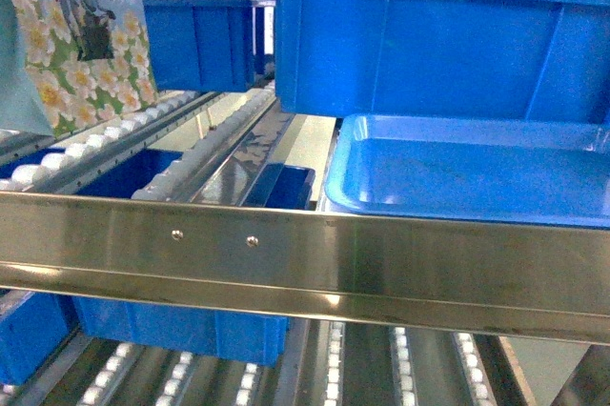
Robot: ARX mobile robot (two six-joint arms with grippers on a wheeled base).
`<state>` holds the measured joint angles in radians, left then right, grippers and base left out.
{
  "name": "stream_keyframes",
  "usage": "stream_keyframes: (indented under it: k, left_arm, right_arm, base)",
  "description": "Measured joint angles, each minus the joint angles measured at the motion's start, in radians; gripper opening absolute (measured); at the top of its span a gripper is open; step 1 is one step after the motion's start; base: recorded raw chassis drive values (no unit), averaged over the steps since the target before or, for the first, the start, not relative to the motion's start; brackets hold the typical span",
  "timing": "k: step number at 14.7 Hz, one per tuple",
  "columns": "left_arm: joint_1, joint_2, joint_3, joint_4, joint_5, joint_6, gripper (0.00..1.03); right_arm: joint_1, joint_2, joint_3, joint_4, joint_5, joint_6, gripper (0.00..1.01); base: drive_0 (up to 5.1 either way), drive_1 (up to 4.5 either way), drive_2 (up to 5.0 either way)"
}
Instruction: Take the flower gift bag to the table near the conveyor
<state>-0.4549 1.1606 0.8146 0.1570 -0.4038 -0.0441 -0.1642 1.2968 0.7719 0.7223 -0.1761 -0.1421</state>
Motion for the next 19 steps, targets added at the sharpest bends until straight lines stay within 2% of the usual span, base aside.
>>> stream_keyframes:
  k: [8, 14, 19]
  left_arm:
    - [0.002, -0.001, 0.000, -0.005, 0.005, 0.007, 0.02]
    - [0.000, -0.003, 0.000, -0.010, 0.007, 0.008, 0.02]
    - [0.000, -0.006, 0.000, -0.010, 0.008, 0.008, 0.02]
  right_arm:
    - [0.000, 0.006, 0.000, -0.001, 0.000, 0.000, 0.02]
    - [-0.006, 0.004, 0.000, -0.004, 0.002, 0.001, 0.02]
    - [-0.006, 0.004, 0.001, -0.004, 0.003, 0.001, 0.02]
  base:
    - [0.0, 0.00, 0.0]
    - [-2.8, -1.80, 4.8]
    - [-4.9, 2.46, 2.5]
